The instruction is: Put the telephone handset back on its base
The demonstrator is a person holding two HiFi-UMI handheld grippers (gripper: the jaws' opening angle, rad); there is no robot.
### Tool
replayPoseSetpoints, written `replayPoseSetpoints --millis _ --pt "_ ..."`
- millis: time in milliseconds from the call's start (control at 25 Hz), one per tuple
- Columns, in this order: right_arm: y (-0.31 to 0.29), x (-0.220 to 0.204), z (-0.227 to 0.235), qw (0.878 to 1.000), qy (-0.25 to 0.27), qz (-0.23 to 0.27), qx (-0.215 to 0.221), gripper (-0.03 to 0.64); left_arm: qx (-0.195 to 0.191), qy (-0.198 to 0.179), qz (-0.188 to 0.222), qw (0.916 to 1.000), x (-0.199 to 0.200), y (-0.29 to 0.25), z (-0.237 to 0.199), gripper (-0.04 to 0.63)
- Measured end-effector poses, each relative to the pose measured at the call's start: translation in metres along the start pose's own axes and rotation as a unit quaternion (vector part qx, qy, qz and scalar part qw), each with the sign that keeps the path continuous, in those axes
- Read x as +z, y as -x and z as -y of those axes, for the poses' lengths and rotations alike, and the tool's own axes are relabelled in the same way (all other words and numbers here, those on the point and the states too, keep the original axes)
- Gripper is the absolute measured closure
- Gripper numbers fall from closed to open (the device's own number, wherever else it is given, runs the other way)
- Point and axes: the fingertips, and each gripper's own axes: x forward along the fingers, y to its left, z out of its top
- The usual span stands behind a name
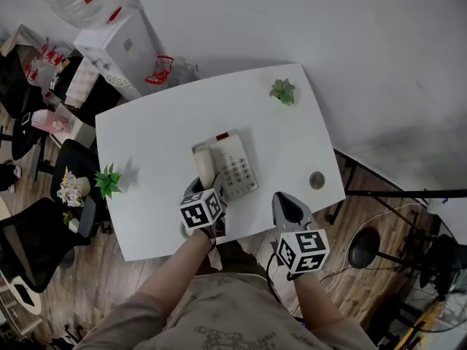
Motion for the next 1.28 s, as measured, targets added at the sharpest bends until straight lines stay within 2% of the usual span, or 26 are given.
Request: replayPoseSetpoints --millis 440,560,720,920,1040,1120,1200,1280 --pt "0.002 -0.011 0.006 1.000 -0.004 -0.010 -0.002 0.591 0.017 0.040 0.012 0.9990 0.013 -0.012 -0.004 0.383" --pt "0.002 -0.010 0.008 1.000 -0.005 -0.009 -0.002 0.591 0.032 0.041 0.021 0.9984 0.013 -0.012 -0.004 0.383" --pt "0.003 -0.011 0.011 1.000 -0.005 -0.012 -0.002 0.591 0.047 0.061 0.033 0.9964 0.015 -0.012 -0.003 0.383" --pt "0.003 -0.017 0.011 1.000 -0.008 -0.019 0.001 0.591 0.057 0.033 0.035 0.9972 0.015 -0.012 -0.004 0.386" --pt "0.003 -0.019 0.011 1.000 -0.009 -0.022 0.004 0.591 0.051 0.021 0.034 0.9979 0.017 -0.013 -0.003 0.387" --pt "0.003 -0.020 0.010 1.000 -0.008 -0.023 0.005 0.591 0.043 0.017 0.030 0.9985 0.016 -0.013 0.001 0.355" --pt "0.003 -0.020 0.010 1.000 -0.008 -0.023 0.007 0.591 0.039 0.021 0.030 0.9986 0.016 -0.013 0.003 0.326" --pt "0.003 -0.019 0.010 1.000 -0.007 -0.024 0.008 0.591 0.040 0.043 0.035 0.9977 0.017 -0.014 0.003 0.326"
